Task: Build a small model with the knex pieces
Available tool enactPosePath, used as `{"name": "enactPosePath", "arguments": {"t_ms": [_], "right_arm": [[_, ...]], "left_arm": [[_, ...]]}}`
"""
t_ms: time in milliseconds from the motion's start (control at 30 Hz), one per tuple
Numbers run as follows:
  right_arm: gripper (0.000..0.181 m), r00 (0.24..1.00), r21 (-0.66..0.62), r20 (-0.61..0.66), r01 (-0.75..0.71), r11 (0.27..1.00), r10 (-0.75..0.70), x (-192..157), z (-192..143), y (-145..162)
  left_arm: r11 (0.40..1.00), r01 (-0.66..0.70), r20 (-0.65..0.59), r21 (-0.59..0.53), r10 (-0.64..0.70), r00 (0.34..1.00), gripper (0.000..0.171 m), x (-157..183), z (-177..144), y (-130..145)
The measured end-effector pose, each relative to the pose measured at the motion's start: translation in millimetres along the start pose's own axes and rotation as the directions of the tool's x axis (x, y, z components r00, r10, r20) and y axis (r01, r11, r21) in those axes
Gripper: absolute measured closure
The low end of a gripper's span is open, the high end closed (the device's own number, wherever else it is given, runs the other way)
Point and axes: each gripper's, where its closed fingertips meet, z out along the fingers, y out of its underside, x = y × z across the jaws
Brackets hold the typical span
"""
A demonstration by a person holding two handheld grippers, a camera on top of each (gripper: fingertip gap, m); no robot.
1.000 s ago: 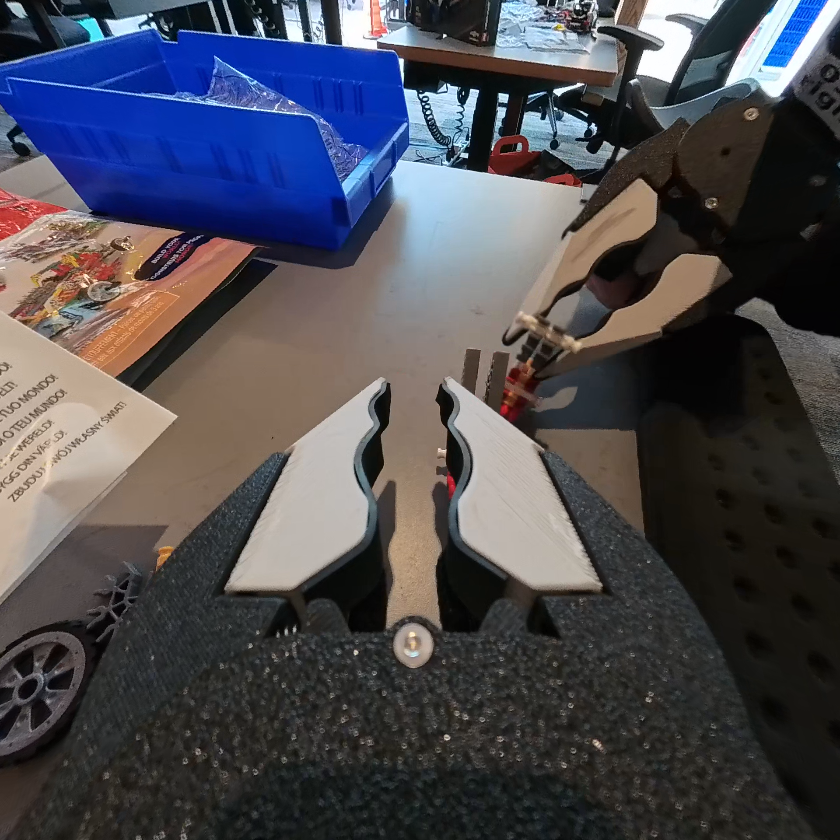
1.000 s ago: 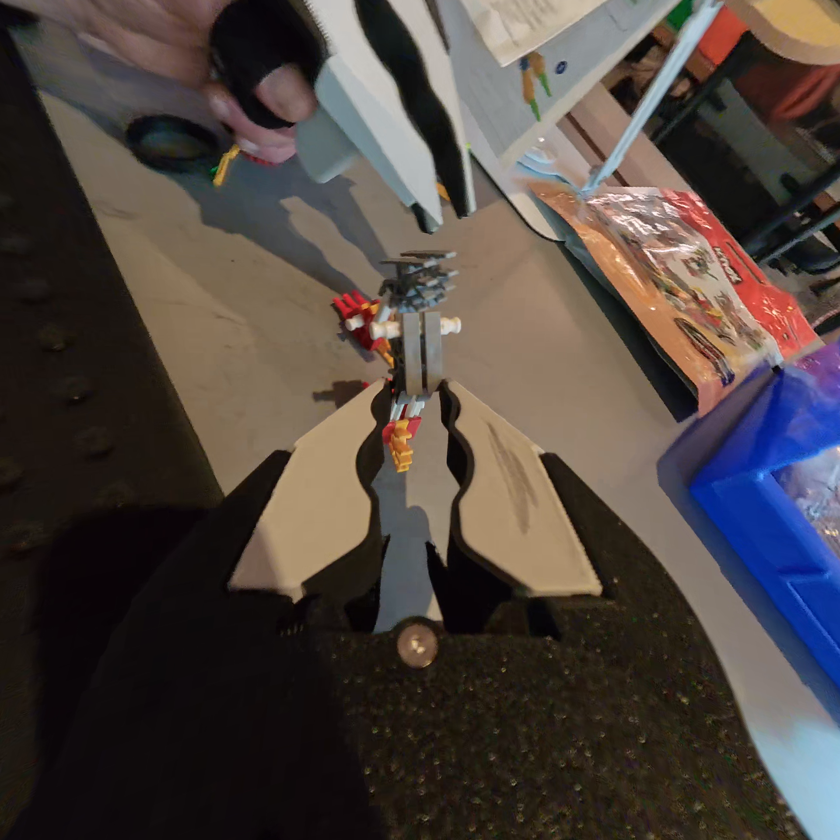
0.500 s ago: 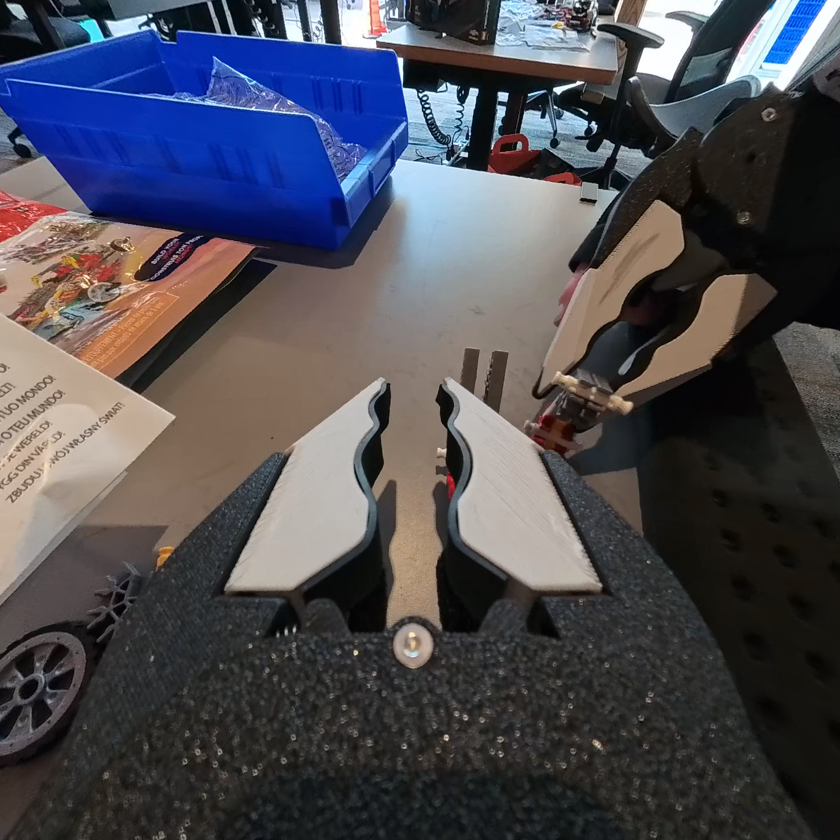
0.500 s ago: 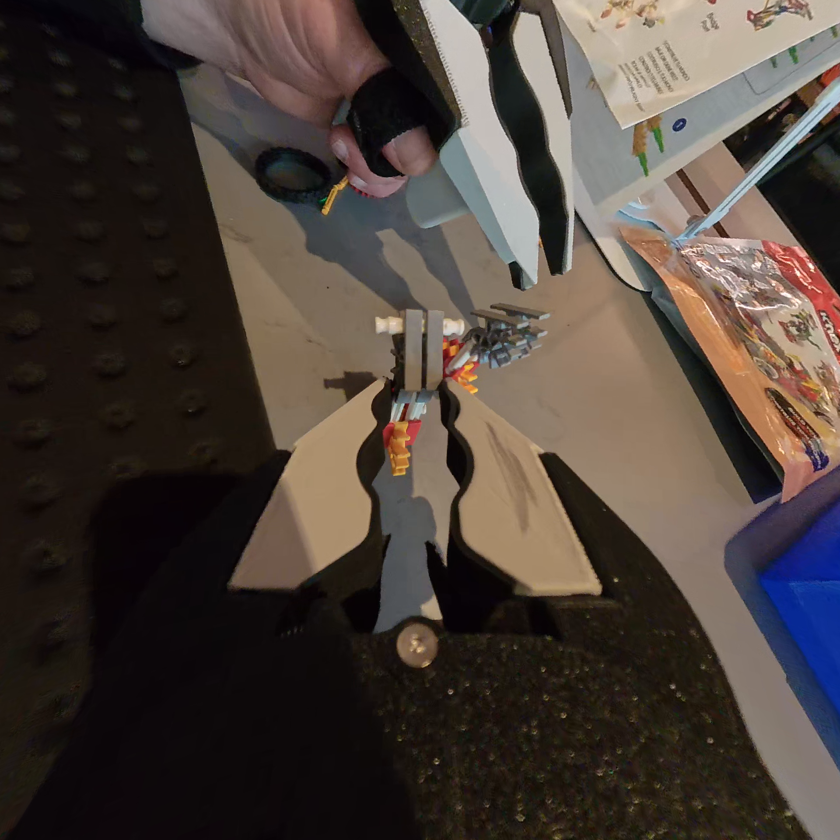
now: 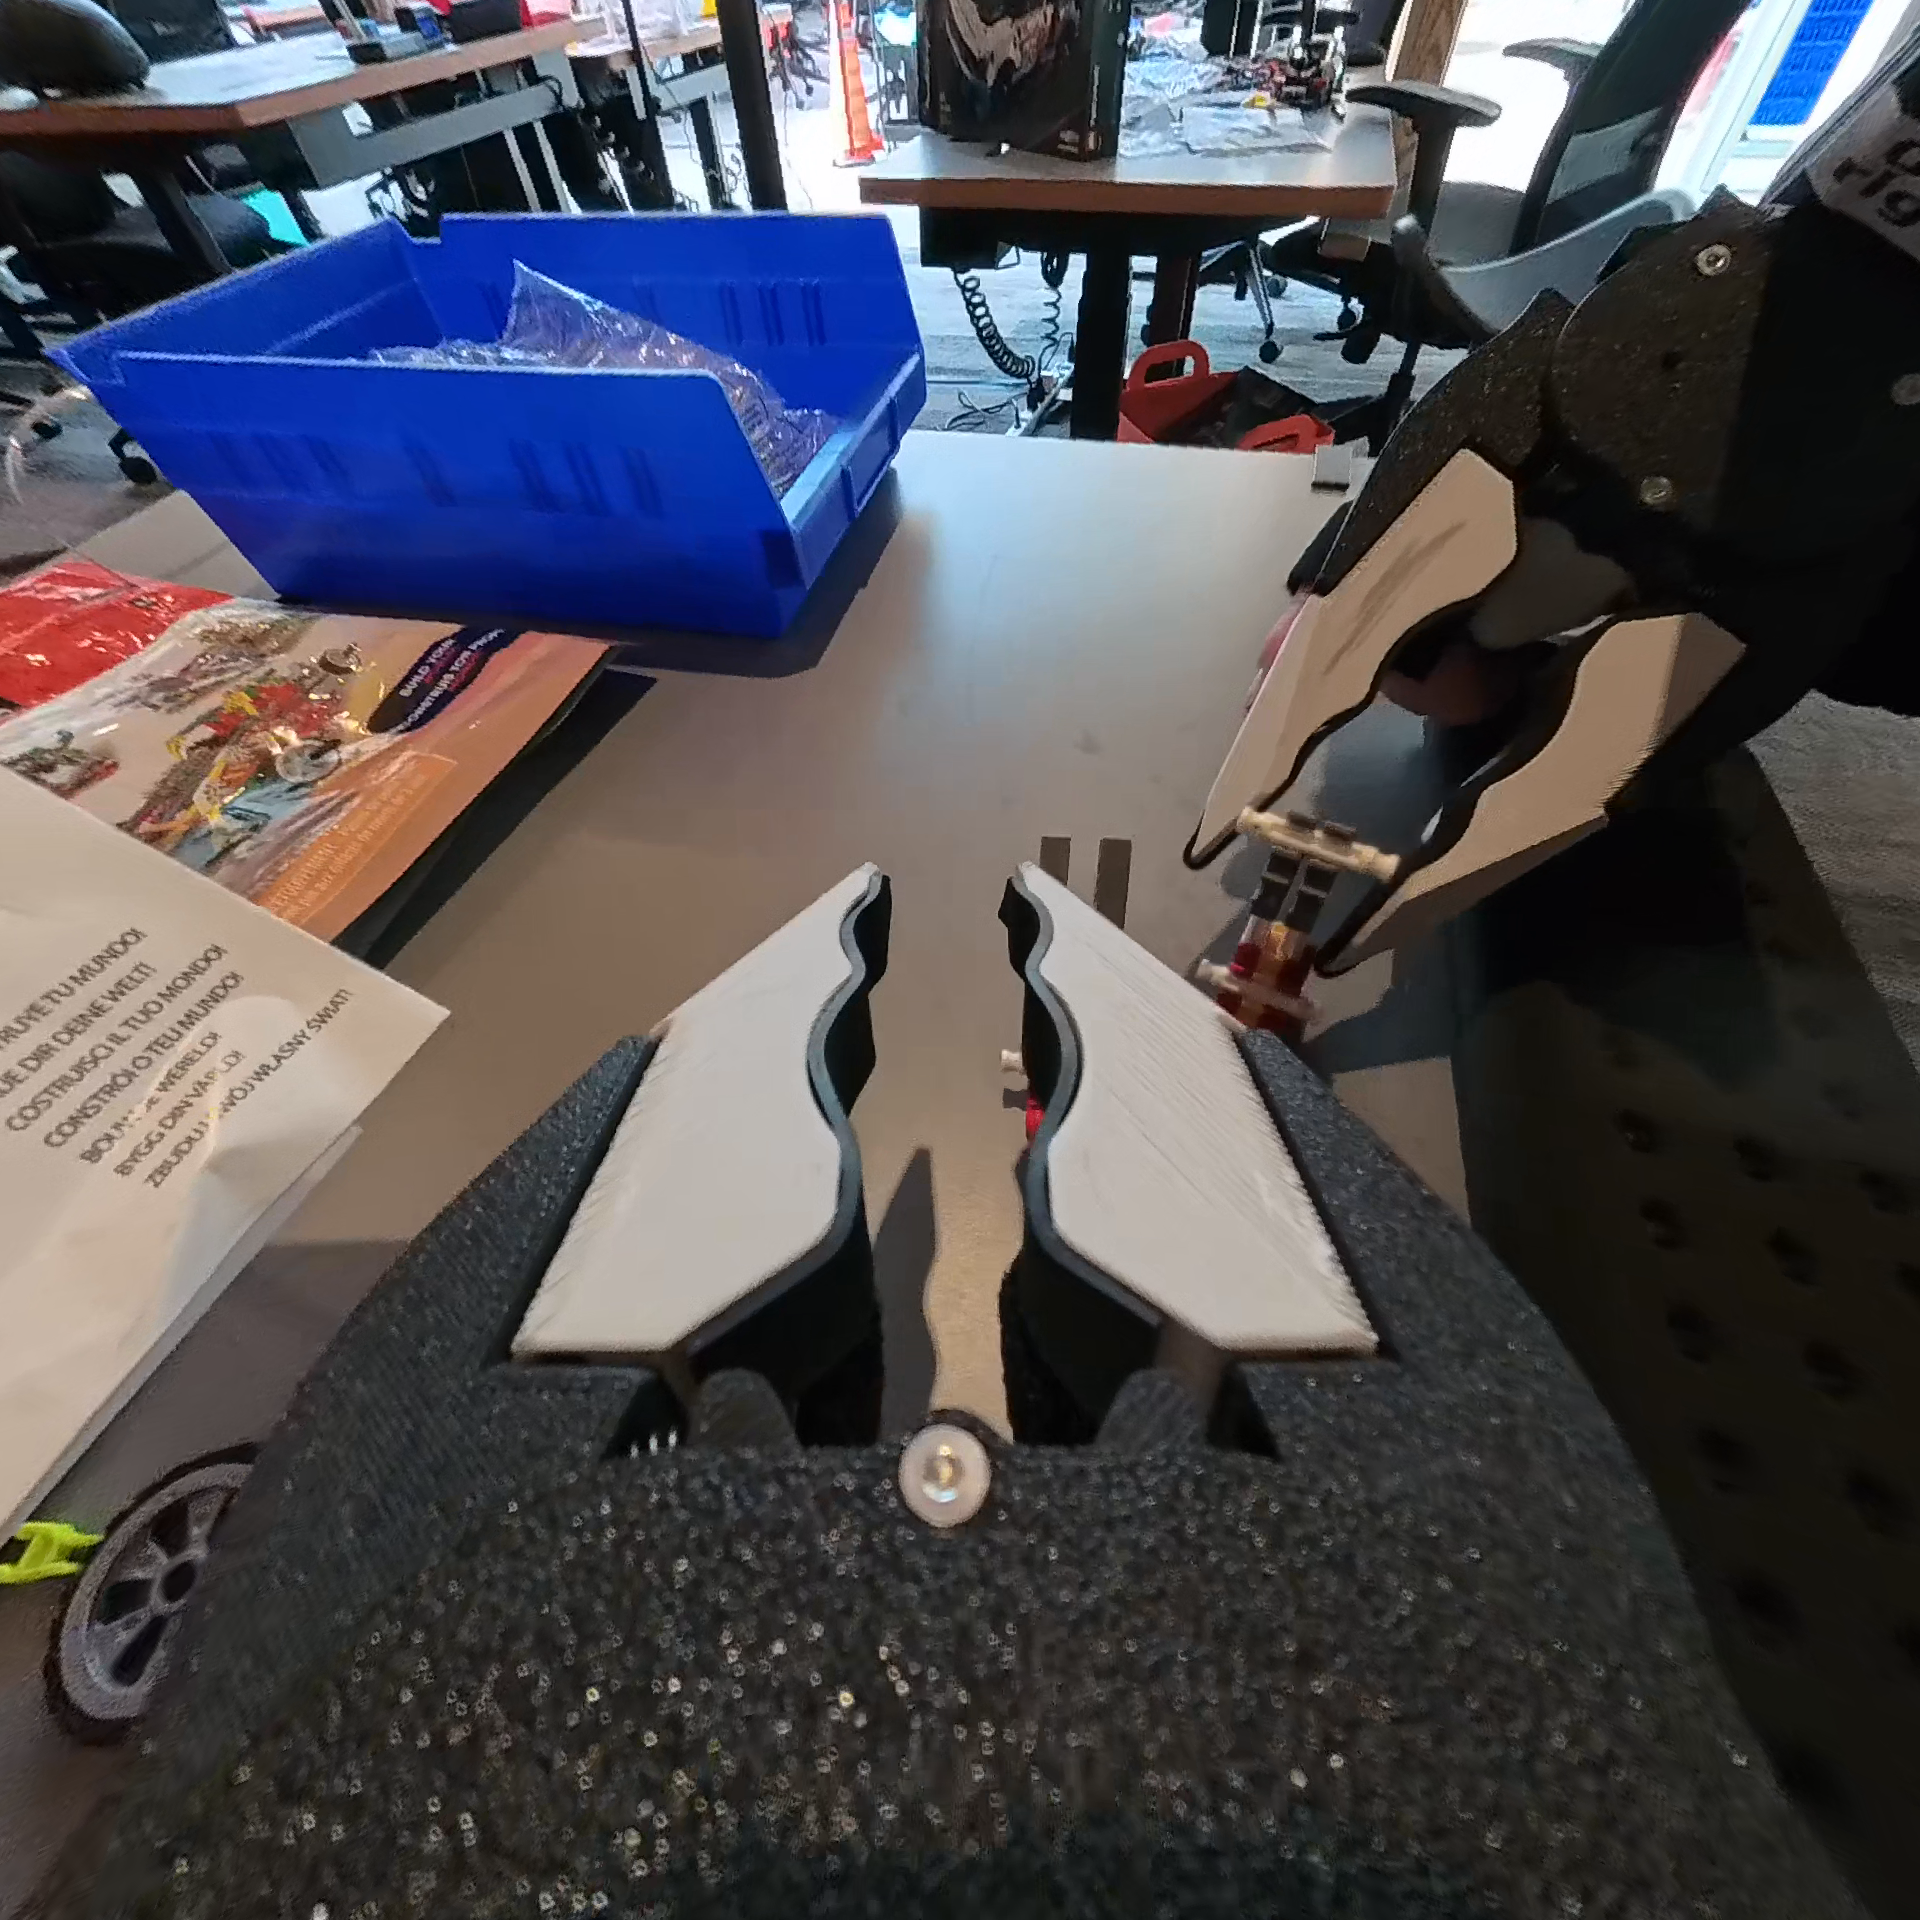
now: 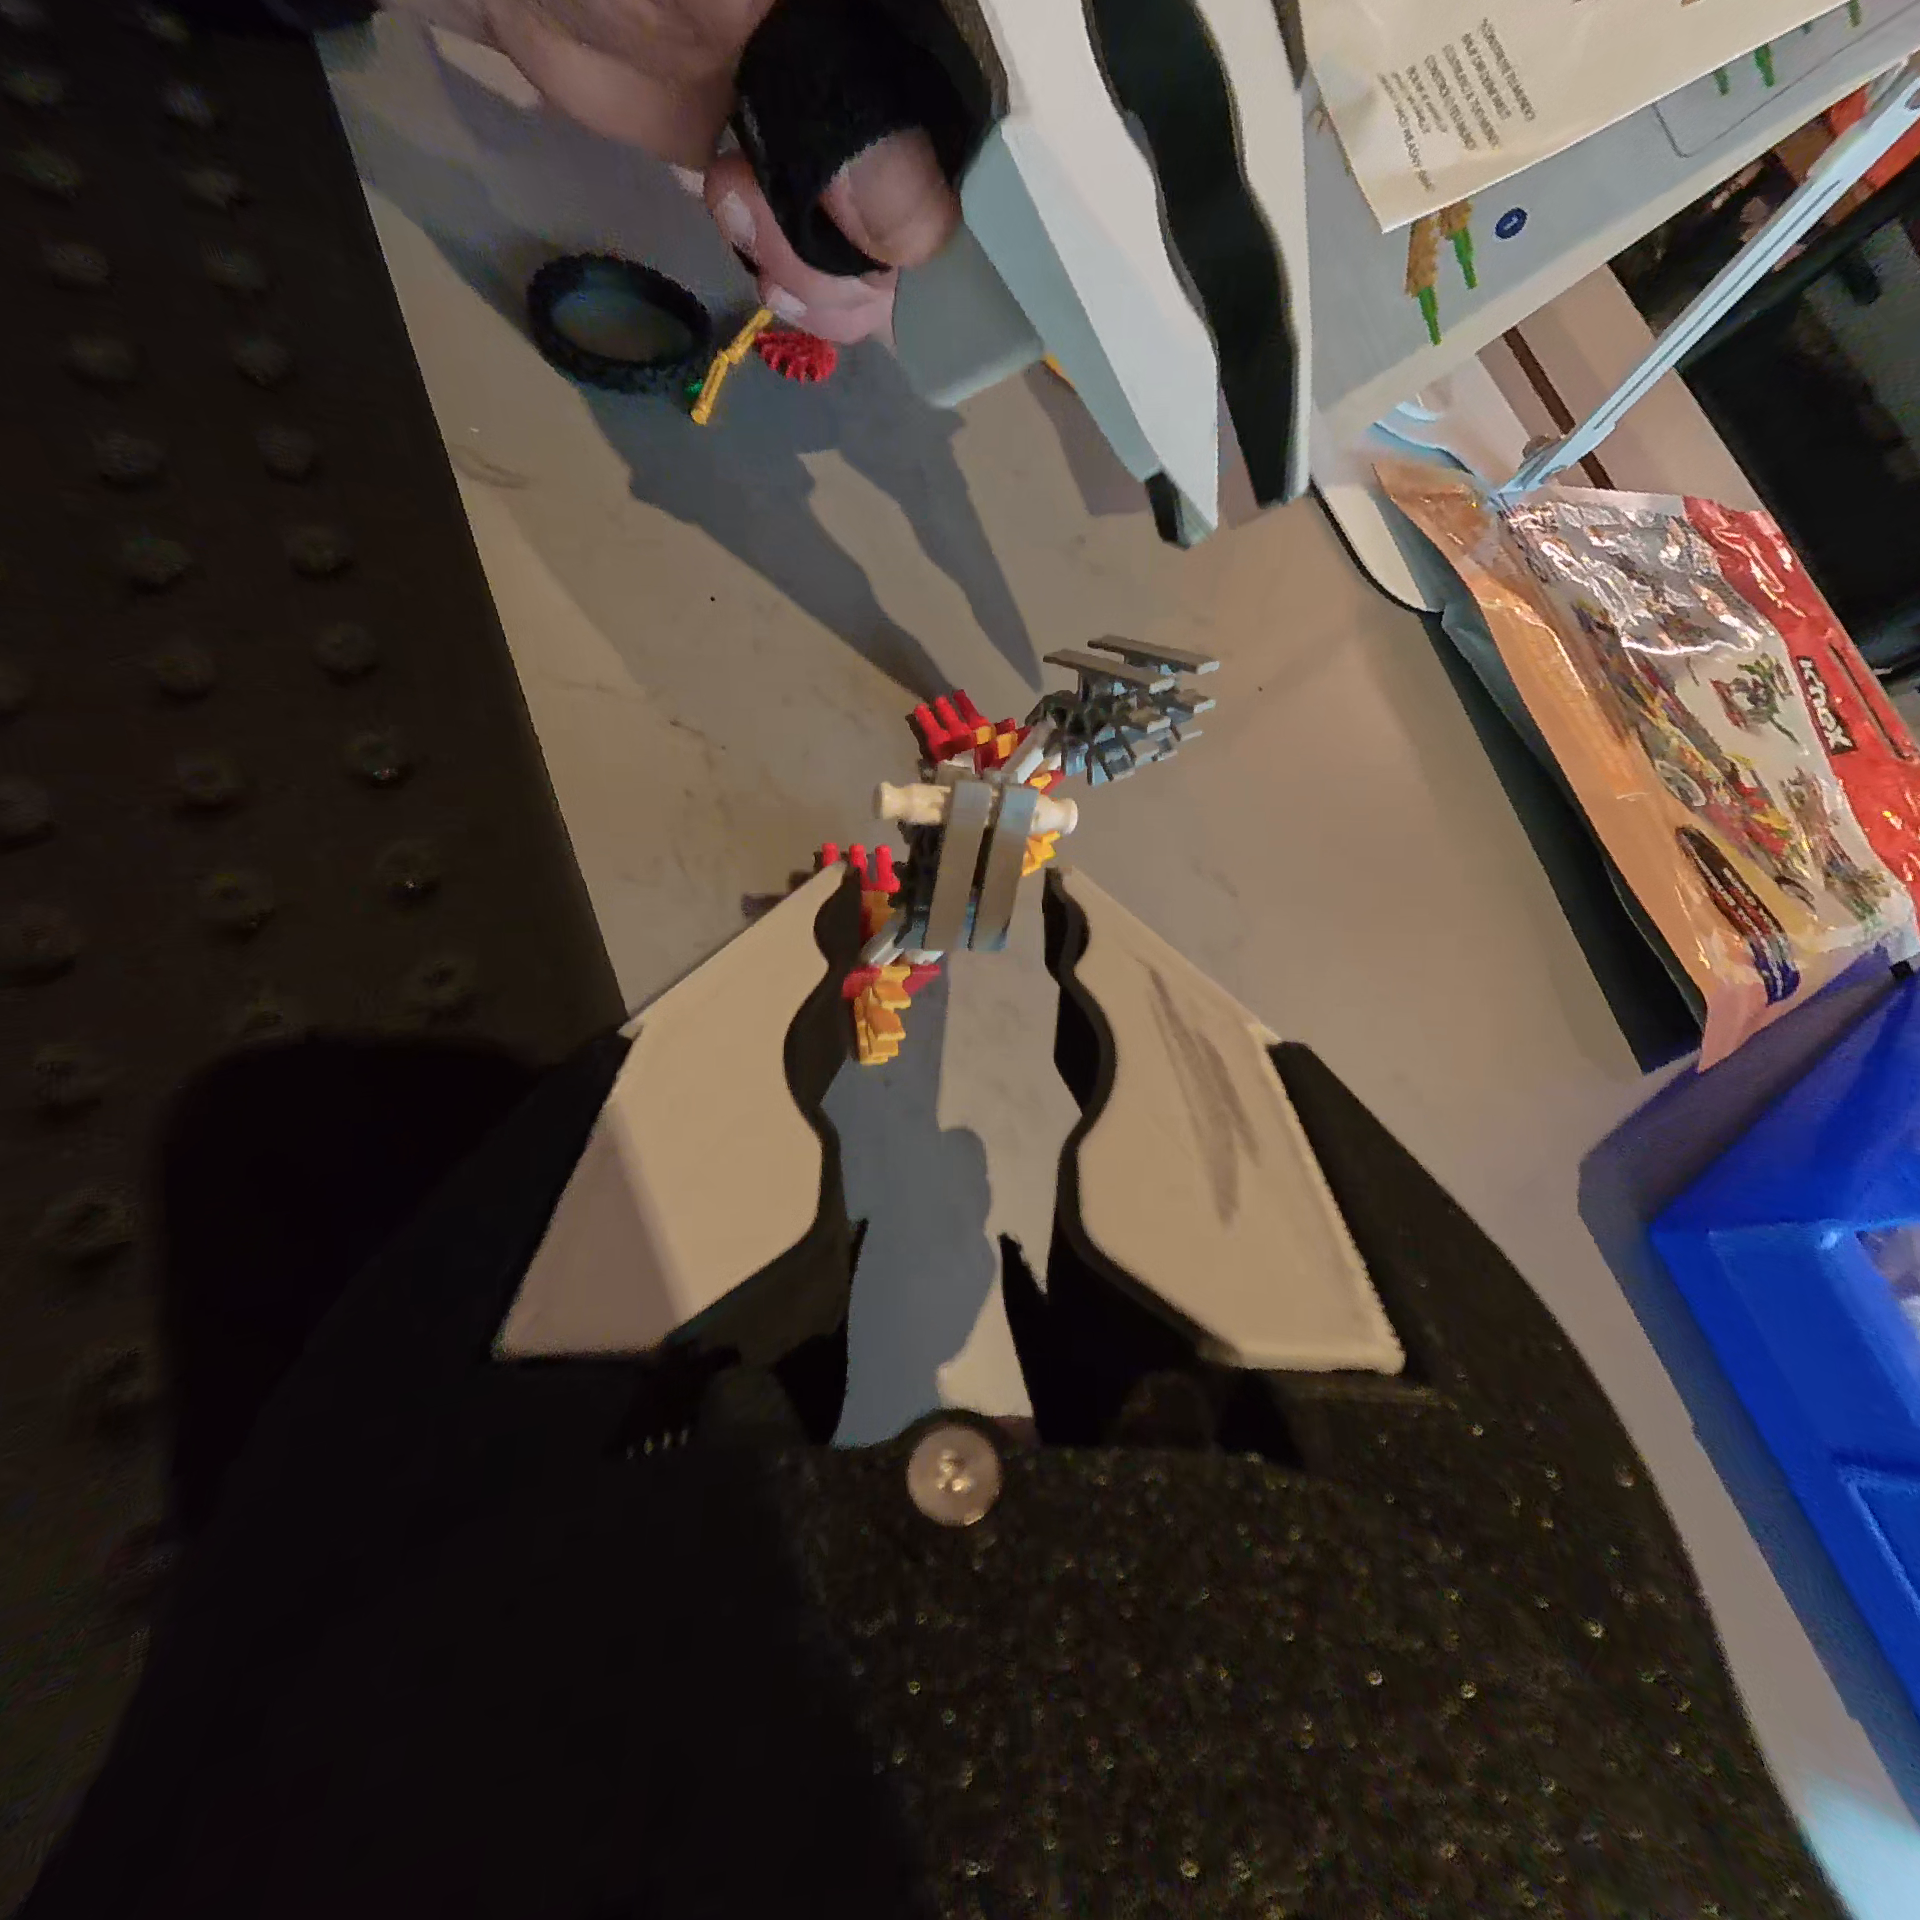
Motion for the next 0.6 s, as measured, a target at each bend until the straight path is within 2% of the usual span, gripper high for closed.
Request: {"name": "enactPosePath", "arguments": {"t_ms": [133,233,433,600], "right_arm": [[0.148,0.999,-0.052,-0.04,-0.009,0.999,0.007,6,-3,7],[0.157,0.999,-0.055,-0.043,-0.014,0.998,0.012,7,-4,8],[0.158,1.0,-0.032,-0.007,-0.004,0.999,0.003,4,-5,7],[0.158,1.0,0.01,0.028,-0.009,1.0,0.008,-1,-5,4]], "left_arm": [[1.0,-0.004,0.005,0.027,0.003,1.0,0.15,-1,-3,-6],[0.998,-0.028,-0.033,0.052,0.03,0.999,0.149,7,-5,-11],[0.974,-0.191,-0.235,0.121,0.215,0.948,0.143,62,-17,-20],[0.948,-0.317,-0.265,-0.014,0.302,0.916,0.138,83,-1,7]]}}
